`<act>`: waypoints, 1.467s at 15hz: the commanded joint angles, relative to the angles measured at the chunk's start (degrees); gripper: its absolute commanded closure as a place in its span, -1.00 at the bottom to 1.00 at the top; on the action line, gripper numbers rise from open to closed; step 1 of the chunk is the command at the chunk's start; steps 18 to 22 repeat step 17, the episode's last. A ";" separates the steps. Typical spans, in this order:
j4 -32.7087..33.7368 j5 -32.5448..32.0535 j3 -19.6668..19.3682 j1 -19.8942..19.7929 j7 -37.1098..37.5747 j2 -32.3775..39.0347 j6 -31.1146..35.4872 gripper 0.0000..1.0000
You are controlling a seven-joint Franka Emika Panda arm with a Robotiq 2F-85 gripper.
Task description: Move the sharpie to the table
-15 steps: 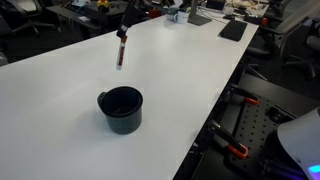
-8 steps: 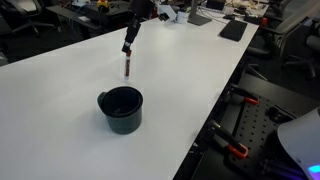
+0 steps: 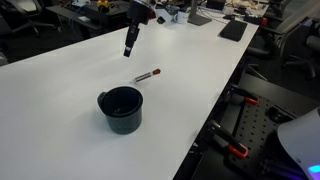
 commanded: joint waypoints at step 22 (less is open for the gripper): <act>2.25 -15.77 6.90 -6.35 13.42 6.56 -1.22 -1.00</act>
